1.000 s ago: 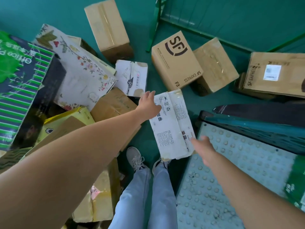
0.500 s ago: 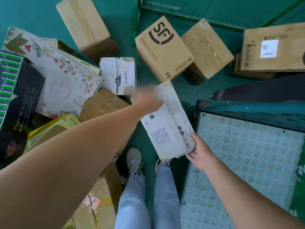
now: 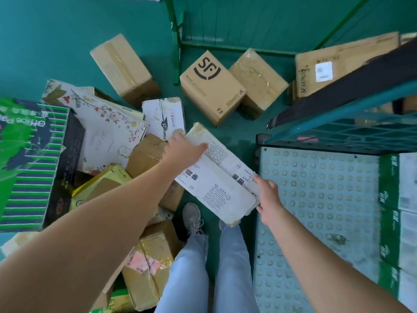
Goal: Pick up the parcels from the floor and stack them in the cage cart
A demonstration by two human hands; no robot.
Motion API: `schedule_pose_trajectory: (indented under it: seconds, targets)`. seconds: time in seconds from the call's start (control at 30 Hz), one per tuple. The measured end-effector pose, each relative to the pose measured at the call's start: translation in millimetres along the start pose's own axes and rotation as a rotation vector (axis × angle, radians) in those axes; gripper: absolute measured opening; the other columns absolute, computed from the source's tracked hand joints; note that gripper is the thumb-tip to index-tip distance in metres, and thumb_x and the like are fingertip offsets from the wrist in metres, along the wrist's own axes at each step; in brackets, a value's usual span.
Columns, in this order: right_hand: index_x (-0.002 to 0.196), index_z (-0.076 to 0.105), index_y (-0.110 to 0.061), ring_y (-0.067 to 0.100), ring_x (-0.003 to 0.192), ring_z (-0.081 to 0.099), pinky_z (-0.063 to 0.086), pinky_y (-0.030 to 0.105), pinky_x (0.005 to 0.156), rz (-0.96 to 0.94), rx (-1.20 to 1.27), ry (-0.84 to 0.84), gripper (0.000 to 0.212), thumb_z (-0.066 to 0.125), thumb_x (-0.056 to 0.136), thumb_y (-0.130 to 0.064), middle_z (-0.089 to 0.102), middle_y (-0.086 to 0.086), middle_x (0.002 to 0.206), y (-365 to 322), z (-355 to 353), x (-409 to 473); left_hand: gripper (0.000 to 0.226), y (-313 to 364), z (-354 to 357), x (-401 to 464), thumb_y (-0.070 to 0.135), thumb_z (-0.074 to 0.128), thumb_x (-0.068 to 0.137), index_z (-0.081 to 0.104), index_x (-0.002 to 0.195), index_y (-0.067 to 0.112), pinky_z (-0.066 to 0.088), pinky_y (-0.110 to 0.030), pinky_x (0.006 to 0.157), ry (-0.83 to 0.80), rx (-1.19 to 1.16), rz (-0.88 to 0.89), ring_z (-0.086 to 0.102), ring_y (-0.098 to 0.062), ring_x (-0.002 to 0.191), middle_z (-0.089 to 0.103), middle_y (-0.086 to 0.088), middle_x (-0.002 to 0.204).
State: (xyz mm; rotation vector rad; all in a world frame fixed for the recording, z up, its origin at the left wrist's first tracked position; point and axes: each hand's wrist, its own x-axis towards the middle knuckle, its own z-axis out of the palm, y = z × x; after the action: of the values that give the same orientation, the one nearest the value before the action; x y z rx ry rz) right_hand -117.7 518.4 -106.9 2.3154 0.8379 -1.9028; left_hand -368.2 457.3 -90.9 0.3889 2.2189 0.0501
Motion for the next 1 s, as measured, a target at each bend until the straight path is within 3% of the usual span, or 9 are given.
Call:
schedule_pose_trajectory:
  seconds: [0.2,0.33,0.43,0.57,0.67,0.7,0.83,1.0]
  targets:
    - [0.131,0.041,-0.023,0.024,0.101,0.066,0.049,0.032,0.068,-0.104,-0.071,0.009,0.052,0.066,0.094,-0.049,0.063,0.006,0.12,-7.8,-55.4,-111.1,0.105,26.3,-71.9,-112.3,0.085,0.049,0.083,0.014,0.162,0.025,0.046,-0.054,0.109,-0.053,0.158,0.111,0.038,-0.046,0.142,0.022,-0.015,0.164]
    - [0.127,0.042,-0.021,0.015,0.093,0.06,0.045,0.032,0.069,-0.168,-0.073,0.046,0.046,0.065,0.096,-0.046,0.058,-0.001,0.111,-4.5,-105.5,-179.0,0.111,45.0,-97.3,-182.8,0.084,0.059,0.078,0.01,0.163,0.03,0.045,-0.051,0.109,-0.109,0.128,0.144,0.043,-0.04,0.141,0.02,-0.015,0.166]
    - [0.129,0.045,-0.018,0.018,0.092,0.062,0.046,0.032,0.069,-0.18,-0.083,0.081,0.053,0.067,0.093,-0.05,0.061,0.002,0.114,4.0,-145.3,-212.2,0.116,63.8,-97.8,-229.1,0.073,0.066,0.083,0.001,0.164,0.022,0.04,-0.047,0.111,-0.175,0.07,0.181,0.032,-0.035,0.149,0.017,-0.014,0.169]
    - [0.136,0.045,-0.022,0.021,0.097,0.066,0.057,0.043,0.092,-0.218,-0.084,0.16,0.074,0.069,0.077,-0.061,0.062,0.0,0.116,20.6,-199.9,-240.7,0.12,97.5,-78.7,-281.4,0.066,0.072,0.084,-0.001,0.164,0.014,0.036,-0.045,0.115,-0.24,0.012,0.227,0.031,-0.035,0.15,0.023,-0.011,0.168]
    - [0.127,0.048,-0.026,0.023,0.099,0.067,0.057,0.049,0.095,-0.224,-0.088,0.223,0.075,0.066,0.068,-0.069,0.064,0.0,0.115,36.6,-246.0,-246.7,0.124,128.1,-53.1,-312.1,0.067,0.072,0.083,-0.004,0.164,0.013,0.036,-0.047,0.115,-0.298,0.039,0.247,0.03,-0.037,0.15,0.018,-0.011,0.17]
    - [0.123,0.049,-0.025,0.024,0.099,0.067,0.057,0.049,0.095,-0.217,-0.078,0.254,0.073,0.066,0.068,-0.07,0.064,0.0,0.115,42.0,-261.8,-250.1,0.123,141.0,-44.5,-326.0,0.067,0.072,0.084,-0.004,0.164,0.012,0.035,-0.048,0.116,-0.32,0.06,0.27,0.029,-0.037,0.151,0.017,-0.011,0.17]
    - [0.144,0.045,-0.019,0.027,0.112,0.06,0.05,0.046,0.104,-0.193,-0.04,0.335,0.069,0.067,0.091,-0.057,0.058,0.004,0.126,53.0,-316.7,-260.6,0.114,190.5,-9.0,-359.8,0.066,0.067,0.088,0.003,0.164,0.01,0.029,-0.047,0.12,-0.447,0.117,0.316,0.024,-0.034,0.153,0.013,-0.011,0.171]
    - [0.149,0.042,-0.019,0.026,0.107,0.057,0.049,0.044,0.104,-0.157,0.079,0.351,0.074,0.066,0.092,-0.058,0.055,0.008,0.139,62.2,-383.6,-244.0,0.124,256.2,45.2,-369.1,0.078,0.071,0.071,0.014,0.164,0.02,0.027,-0.05,0.12,-0.548,0.206,0.296,0.023,-0.034,0.154,0.016,-0.008,0.171]
